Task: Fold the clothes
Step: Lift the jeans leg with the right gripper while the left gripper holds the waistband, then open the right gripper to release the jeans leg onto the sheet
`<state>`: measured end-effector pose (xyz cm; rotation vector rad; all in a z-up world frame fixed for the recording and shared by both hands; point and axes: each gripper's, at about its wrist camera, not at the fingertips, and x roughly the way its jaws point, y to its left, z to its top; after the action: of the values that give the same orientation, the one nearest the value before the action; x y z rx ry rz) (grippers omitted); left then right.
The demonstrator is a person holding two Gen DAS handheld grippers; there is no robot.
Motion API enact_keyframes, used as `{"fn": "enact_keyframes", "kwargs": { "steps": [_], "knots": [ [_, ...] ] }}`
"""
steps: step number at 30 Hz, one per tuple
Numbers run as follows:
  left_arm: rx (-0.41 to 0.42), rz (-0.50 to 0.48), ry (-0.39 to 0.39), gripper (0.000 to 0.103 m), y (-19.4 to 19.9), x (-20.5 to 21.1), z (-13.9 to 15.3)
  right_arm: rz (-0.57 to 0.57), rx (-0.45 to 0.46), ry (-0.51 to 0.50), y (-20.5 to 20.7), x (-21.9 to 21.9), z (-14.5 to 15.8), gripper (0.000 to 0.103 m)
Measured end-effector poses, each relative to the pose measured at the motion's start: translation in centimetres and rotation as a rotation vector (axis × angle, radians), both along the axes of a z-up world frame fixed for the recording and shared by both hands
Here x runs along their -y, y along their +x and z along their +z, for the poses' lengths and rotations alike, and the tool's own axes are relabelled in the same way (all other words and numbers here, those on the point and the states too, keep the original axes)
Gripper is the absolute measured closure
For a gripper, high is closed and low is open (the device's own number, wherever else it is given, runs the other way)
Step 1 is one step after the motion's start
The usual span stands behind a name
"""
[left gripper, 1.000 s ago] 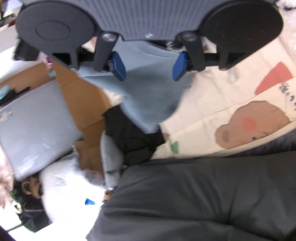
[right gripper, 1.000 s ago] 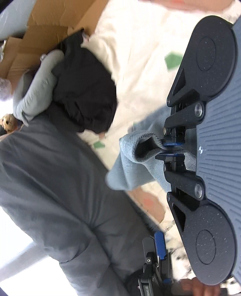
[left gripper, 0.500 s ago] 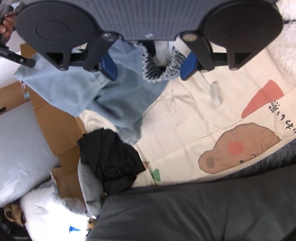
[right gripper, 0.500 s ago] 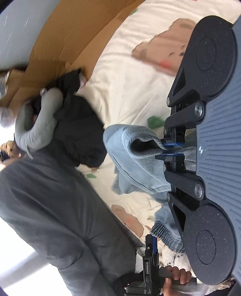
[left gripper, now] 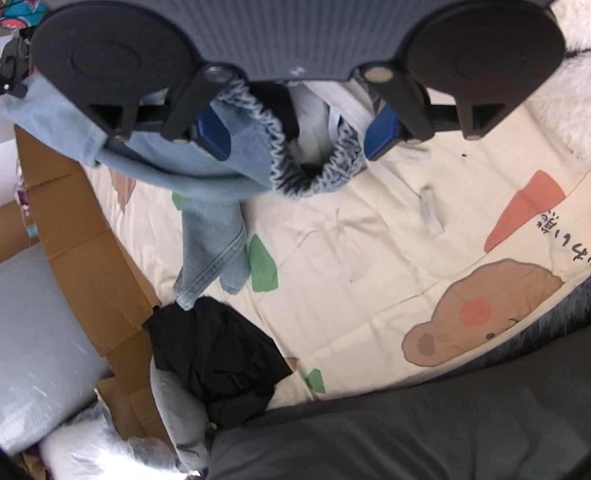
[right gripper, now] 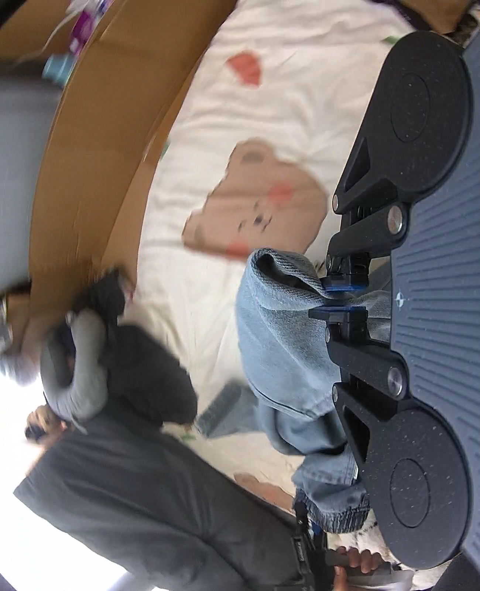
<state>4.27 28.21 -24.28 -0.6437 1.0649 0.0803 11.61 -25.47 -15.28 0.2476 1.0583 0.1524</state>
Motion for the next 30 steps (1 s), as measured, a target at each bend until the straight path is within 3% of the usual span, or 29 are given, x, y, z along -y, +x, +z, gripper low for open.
{"fn": "enact_keyframes", "kwargs": {
  "steps": [12, 16, 18, 19, 21, 23, 25, 28, 30],
  "knots": [
    [-0.070, -0.074, 0.013, 0.020, 0.6, 1.4, -1.9, -0.196, -0.046, -0.068, -6.1, 6.7, -0.3, 0.098],
    [-0.067, -0.084, -0.027, 0.023, 1.0, 1.5, -2.7, -0.262, -0.067, -0.085, -7.9, 8.2, -0.7, 0.099],
    [-0.067, -0.095, -0.069, 0.041, 1.2, 1.7, -3.2, -0.290, -0.079, -0.096, -8.7, 9.0, -0.9, 0.099],
    [-0.065, -0.096, -0.086, 0.044, 1.2, 1.8, -3.4, -0.302, -0.086, -0.103, -9.1, 9.3, -1.1, 0.099],
    [-0.060, -0.091, -0.082, 0.065, 1.2, 1.9, -3.2, -0.326, -0.099, -0.119, -10.0, 9.9, -1.3, 0.099],
    [-0.044, -0.077, -0.082, 0.078, 1.0, 1.7, -2.8, -0.355, -0.110, -0.151, -10.7, 10.5, -1.4, 0.103],
    [-0.024, -0.059, -0.083, 0.081, 0.8, 1.2, -2.1, -0.417, -0.120, -0.216, -11.8, 11.7, -1.3, 0.103],
    [-0.003, -0.035, -0.075, 0.082, 0.3, 0.3, -1.2, -0.507, -0.137, -0.230, -13.7, 14.4, -1.1, 0.103],
    [0.004, -0.023, -0.068, 0.083, -0.1, -0.1, -0.8, -0.505, -0.146, -0.240, -14.3, 15.1, -1.3, 0.103]
  ]
}}
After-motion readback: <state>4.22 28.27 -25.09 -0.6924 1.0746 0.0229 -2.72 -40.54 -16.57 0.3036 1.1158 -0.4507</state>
